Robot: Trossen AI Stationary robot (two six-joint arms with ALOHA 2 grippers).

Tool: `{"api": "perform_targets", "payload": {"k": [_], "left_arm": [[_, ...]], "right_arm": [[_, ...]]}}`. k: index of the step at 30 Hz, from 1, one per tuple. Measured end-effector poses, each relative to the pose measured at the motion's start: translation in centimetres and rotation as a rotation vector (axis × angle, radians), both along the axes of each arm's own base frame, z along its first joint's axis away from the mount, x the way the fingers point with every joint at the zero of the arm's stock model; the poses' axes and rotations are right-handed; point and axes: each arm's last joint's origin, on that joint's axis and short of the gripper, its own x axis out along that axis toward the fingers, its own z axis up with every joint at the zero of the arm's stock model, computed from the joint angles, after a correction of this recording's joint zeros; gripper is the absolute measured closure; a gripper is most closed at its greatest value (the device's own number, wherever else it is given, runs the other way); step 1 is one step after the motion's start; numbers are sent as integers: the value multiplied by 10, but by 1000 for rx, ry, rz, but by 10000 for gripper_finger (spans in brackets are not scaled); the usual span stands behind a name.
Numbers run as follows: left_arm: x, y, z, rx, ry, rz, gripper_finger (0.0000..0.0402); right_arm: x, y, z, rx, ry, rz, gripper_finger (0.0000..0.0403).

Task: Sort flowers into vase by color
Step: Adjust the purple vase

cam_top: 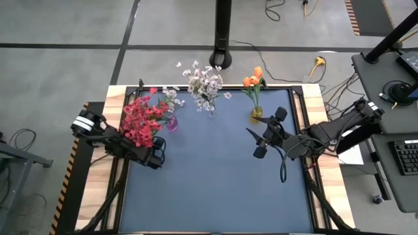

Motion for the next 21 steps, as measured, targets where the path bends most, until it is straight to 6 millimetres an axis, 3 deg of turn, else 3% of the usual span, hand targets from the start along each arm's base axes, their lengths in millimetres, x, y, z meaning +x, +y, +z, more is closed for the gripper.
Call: {"api": "perform_targets", "payload": {"k": [21], "left_arm": [[2,8,-15,44,28,82,268]], "right_arm": [[1,1,4,5,-29,3,197]]}}
